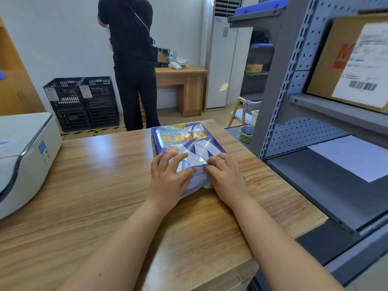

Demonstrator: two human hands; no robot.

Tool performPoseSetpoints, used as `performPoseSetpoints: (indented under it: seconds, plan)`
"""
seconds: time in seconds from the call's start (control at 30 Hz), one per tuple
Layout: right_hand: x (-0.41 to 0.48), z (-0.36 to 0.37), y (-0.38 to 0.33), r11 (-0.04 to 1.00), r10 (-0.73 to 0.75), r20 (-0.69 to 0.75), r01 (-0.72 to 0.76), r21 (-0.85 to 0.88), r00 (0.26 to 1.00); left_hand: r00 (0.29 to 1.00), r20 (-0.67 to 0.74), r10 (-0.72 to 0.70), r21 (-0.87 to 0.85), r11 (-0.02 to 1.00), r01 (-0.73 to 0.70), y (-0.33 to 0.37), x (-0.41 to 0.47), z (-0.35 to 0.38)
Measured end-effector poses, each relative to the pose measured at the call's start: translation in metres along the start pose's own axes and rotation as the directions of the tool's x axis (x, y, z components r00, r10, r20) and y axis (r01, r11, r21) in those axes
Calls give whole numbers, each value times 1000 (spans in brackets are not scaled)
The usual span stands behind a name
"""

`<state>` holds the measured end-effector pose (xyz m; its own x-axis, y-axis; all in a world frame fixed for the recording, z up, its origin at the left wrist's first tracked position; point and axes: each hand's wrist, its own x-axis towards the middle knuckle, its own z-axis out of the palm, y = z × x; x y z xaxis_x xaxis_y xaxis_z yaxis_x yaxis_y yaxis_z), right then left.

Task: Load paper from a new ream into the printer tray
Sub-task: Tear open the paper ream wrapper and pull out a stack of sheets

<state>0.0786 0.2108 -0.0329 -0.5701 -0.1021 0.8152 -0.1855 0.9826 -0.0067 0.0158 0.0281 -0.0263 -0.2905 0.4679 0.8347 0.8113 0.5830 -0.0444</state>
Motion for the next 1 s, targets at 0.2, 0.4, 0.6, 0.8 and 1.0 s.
performPoseSetpoints:
  seconds: [0.2,0.4,0.6,0.8,1.0]
  plan:
    - [-2,-9,-1,1000,-11,47,10,8,999,995,91,41,61,997,-47,-1,-1,-11]
    - [-8,-24,-6,1000,-8,46,7,20,999,988,157,5,79,997,-17,5,-3,-25]
    - [-19,-35,-11,999,17,37,-19,36,999,990,138,-12,53,999,5,17,-8,-35]
    - [-28,-51,-17,997,23,46,-27,73,999,989,127,-81,4,997,82,31,-15,-46]
    - [-40,-74,-26,997,-57,104,62,-44,993,981,134,-139,-20,989,143,44,-19,-65]
